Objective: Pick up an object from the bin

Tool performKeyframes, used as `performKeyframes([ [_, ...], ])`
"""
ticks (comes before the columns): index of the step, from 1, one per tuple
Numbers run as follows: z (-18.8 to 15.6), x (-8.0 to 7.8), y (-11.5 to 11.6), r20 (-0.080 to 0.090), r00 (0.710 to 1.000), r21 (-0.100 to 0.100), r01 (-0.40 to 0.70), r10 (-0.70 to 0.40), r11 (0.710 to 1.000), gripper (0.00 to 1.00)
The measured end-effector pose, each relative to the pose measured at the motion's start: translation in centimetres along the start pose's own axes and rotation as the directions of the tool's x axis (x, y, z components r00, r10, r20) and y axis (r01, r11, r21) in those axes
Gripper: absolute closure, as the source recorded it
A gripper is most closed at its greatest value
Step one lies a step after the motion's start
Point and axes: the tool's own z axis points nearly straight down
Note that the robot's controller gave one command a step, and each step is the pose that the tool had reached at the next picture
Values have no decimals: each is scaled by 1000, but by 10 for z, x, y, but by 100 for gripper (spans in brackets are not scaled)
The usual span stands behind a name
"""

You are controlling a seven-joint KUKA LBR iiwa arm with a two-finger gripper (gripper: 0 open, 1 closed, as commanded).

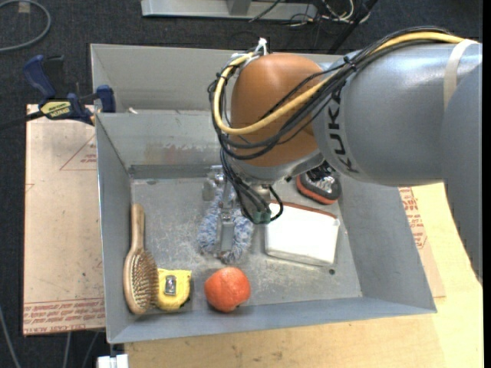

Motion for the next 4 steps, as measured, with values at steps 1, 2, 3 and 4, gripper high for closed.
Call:
performKeyframes([
  [1, -5, -1, -1, 7, 1000, -1, -4, 4, 1000, 0],
  [2, 34, -19, -23, 11, 997, -2, 82, -82, 997, 0],
  [3, 107, -46, -60, 13, 976, 0, 217, -217, 976, 0],
  [4, 137, -51, -81, 13, 948, -1, 318, -318, 948, 0],
])
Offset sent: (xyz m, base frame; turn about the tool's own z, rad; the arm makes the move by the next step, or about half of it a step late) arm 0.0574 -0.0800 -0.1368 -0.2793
